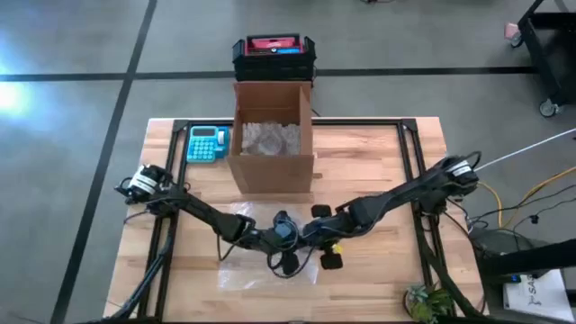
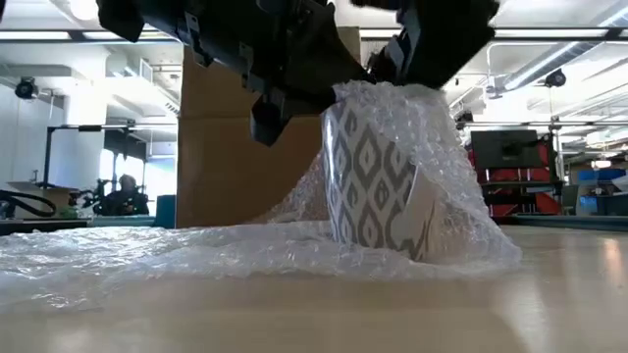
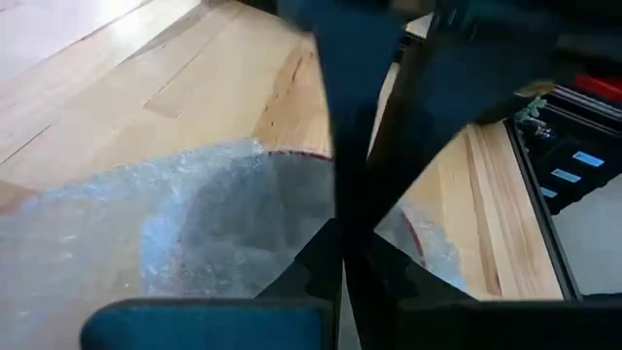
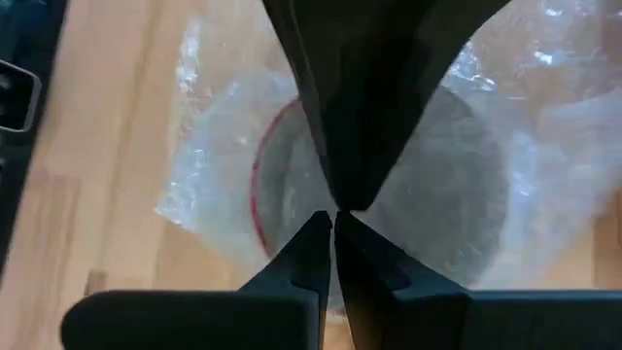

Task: Wrap mug
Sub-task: Wrap the white mug using the bubble wrap

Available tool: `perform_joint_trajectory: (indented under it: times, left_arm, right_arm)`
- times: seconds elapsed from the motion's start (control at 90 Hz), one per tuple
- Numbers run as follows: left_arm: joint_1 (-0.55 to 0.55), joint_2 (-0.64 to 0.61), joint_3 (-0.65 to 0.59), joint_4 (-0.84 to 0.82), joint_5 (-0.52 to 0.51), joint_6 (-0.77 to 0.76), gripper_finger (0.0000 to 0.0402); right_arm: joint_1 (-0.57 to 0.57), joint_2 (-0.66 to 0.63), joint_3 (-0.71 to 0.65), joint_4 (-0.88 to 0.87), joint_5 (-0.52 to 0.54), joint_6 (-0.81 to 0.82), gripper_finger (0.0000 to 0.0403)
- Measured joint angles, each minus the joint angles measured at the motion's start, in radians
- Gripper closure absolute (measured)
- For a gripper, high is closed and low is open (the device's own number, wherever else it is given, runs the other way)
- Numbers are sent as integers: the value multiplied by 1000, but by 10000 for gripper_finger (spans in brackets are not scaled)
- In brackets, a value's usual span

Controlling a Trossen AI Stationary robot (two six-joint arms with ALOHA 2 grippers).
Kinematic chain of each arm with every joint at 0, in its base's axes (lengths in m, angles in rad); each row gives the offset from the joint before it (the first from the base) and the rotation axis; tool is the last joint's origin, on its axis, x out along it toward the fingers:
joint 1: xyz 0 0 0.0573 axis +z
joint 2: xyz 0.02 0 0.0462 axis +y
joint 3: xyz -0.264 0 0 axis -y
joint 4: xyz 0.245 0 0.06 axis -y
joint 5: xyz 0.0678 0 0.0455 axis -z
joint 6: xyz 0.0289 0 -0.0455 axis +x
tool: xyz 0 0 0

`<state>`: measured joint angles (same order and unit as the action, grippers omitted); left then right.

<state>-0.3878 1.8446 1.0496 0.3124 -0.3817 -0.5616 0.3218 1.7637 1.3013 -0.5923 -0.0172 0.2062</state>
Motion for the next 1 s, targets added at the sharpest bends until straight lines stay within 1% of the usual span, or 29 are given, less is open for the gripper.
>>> perform_joint_trajectory:
  times: [0.144, 0.222, 0.322, 0.411, 0.489, 0.611, 0.689, 0.767, 0.889, 0.944, 1.0]
  left_arm:
    - [0, -13, -3, -14, 2, -2, 402]
    - [0, -40, -5, -37, 31, -7, 402]
    - [-5, -84, -2, -74, 34, -22, 402]
    - [-7, -93, 1, -78, 32, -32, 402]
    - [2, -53, -2, -76, 37, -41, 401]
    - [6, -15, 2, -52, 32, -59, 401]
    - [7, -6, 3, -50, 37, -62, 402]
    - [7, -7, 3, -49, 43, -61, 401]
    - [8, -15, 1, -47, 50, -51, 401]
    - [8, -19, 0, -38, 51, -43, 402]
    - [8, -19, -2, -24, 52, -33, 402]
  right_arm:
    - [-22, 66, 2, 36, 25, -35, 395]
    - [-29, 90, 2, 55, 26, -46, 395]
    - [-32, 97, 1, 65, 36, -58, 395]
    - [-32, 78, 10, 9, 39, -60, 395]
    - [-32, 54, 44, -19, 39, -61, 395]
    - [-31, -19, 91, -86, 43, -66, 395]
    - [-33, -50, 109, -169, 51, -85, 395]
    - [-37, -94, 117, -237, 125, -95, 395]
    - [-60, -138, 89, -314, 342, -112, 395]
    - [-77, -139, 58, -312, 376, -117, 395]
    - [-90, -137, 21, -280, 365, -116, 394]
